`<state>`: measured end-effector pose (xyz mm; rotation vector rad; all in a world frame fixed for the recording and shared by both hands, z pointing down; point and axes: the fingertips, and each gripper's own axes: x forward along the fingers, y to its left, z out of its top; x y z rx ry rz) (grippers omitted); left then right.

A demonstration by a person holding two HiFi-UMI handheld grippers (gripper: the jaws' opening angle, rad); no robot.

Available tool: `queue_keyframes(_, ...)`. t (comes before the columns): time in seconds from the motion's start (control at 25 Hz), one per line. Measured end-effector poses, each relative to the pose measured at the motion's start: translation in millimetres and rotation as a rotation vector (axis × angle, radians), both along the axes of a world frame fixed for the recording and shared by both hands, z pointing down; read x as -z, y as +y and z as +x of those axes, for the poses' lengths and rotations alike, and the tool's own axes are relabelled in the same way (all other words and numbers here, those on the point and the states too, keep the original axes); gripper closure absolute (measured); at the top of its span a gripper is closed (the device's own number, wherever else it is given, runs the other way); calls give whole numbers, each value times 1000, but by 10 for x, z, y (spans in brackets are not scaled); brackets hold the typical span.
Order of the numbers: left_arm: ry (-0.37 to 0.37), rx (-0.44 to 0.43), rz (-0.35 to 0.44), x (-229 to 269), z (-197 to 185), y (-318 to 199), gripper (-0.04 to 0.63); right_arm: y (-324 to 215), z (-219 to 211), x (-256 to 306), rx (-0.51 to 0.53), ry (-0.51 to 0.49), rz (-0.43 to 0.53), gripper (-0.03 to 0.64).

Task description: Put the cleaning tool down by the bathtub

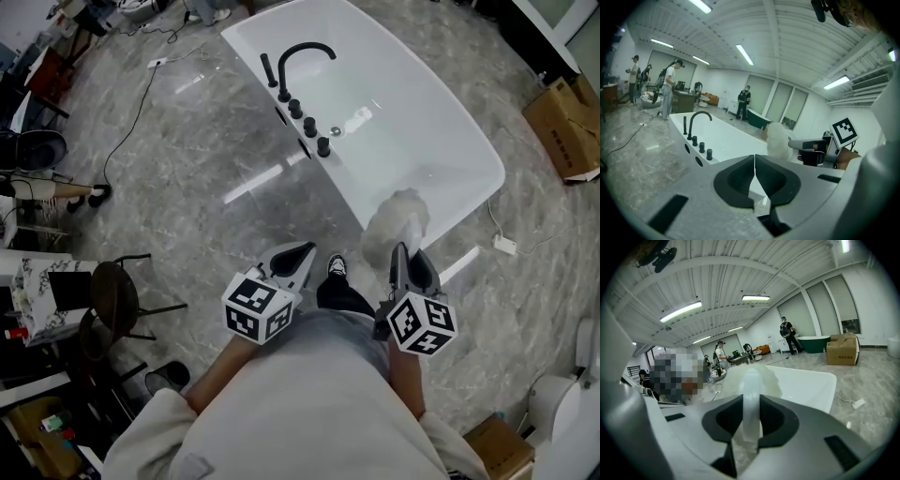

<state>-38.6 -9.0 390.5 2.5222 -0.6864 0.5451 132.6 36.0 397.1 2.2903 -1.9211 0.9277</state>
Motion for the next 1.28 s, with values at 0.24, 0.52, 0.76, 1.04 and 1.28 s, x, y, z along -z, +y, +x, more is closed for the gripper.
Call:
queue_keyframes(0.24,-5,24,5,-8,264,-219,586,-275,272,-36,24,-10,9,540)
queue_keyframes(0.52,-23,51,33,-37,549,-490,586,-619,540,-81,69,-19,28,540)
queue_keyframes(0.76,-6,89,27,-57,734,-617,586,-818,685,-146,121,-19,28,540)
queue_keyframes(1.04,-8,161,36,-66,681,-631,586,-927,745,-226,170,-14,22,540)
queue_keyframes(1.28,-23,191,14,-141,595,-550,586,-925,742,-301,193,-17,8,540)
